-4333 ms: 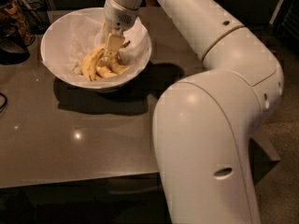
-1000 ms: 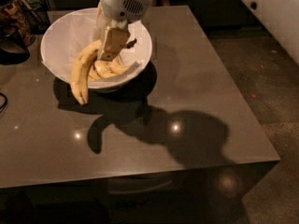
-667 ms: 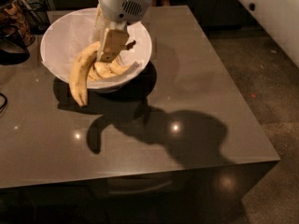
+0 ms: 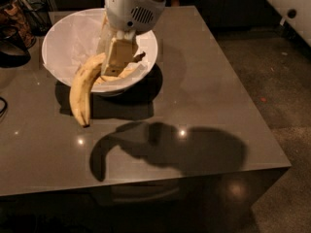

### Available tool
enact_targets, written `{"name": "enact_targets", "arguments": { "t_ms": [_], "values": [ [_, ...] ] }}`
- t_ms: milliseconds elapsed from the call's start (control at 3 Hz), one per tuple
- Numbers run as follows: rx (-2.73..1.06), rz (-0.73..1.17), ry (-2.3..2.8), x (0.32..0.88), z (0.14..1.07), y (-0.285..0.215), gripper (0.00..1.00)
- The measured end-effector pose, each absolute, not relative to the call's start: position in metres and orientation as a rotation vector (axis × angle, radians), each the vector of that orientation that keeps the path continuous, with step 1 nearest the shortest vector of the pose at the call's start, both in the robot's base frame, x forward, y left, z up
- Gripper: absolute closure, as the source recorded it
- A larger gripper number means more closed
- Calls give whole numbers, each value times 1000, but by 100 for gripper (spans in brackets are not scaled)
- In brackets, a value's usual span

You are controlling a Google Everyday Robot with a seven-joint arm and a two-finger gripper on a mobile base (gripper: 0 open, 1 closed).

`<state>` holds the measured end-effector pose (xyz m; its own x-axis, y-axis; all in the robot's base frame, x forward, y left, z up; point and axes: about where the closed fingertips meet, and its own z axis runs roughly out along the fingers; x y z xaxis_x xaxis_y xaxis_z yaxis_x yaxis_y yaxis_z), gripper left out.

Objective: Pick banana from white bowl

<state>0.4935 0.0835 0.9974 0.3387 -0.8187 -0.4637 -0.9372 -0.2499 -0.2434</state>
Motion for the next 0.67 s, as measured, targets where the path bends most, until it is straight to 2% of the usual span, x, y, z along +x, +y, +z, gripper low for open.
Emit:
{"name": "enact_targets", "arguments": {
  "t_ms": [667],
  "values": [
    [-2102, 359, 1587, 473, 993, 73, 100]
  ]
}}
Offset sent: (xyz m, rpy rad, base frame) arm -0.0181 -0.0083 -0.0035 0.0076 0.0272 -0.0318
